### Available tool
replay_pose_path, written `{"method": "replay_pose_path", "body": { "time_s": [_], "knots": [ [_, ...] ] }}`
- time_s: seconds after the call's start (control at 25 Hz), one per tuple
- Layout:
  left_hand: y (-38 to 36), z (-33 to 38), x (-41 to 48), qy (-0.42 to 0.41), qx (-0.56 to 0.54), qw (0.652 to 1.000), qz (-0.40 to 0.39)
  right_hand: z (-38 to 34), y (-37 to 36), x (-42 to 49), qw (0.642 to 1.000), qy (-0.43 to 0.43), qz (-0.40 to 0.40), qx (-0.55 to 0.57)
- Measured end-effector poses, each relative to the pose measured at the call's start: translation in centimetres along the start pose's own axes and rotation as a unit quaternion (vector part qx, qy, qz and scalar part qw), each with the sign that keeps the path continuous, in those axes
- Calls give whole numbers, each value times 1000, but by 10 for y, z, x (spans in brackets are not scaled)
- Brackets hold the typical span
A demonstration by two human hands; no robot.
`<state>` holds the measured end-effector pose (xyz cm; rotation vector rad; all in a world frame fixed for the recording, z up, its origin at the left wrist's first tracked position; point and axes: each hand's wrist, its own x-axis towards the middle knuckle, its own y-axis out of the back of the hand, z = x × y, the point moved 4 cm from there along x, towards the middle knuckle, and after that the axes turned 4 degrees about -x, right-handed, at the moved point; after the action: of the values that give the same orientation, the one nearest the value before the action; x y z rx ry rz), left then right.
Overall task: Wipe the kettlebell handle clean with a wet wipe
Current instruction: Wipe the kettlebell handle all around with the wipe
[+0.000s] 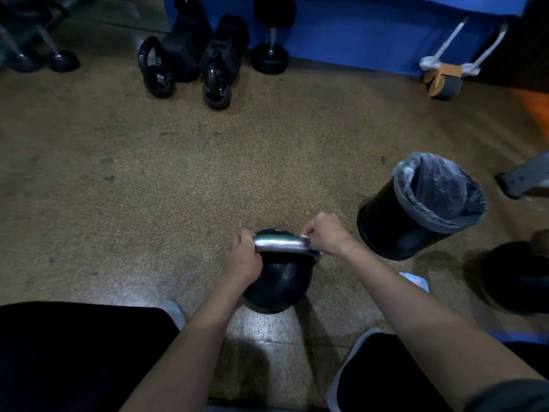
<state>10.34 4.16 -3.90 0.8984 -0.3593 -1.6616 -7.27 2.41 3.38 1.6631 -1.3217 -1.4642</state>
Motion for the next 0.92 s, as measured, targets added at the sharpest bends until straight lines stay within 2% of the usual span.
{"method": "replay_pose_path", "body": {
  "time_s": [0.2, 0.36, 0.92],
  "knots": [
    [0, 0, 0, -1, 1, 1000, 2, 5, 2, 2, 998, -25, 17, 58],
    [0, 0, 0, -2, 1, 1000, 2, 2, 1, 0, 995, -4, 34, 90],
    [1, 0, 0, -10, -1, 1000, 1, -3, -1, 0, 998, -12, 43, 55]
  ]
}}
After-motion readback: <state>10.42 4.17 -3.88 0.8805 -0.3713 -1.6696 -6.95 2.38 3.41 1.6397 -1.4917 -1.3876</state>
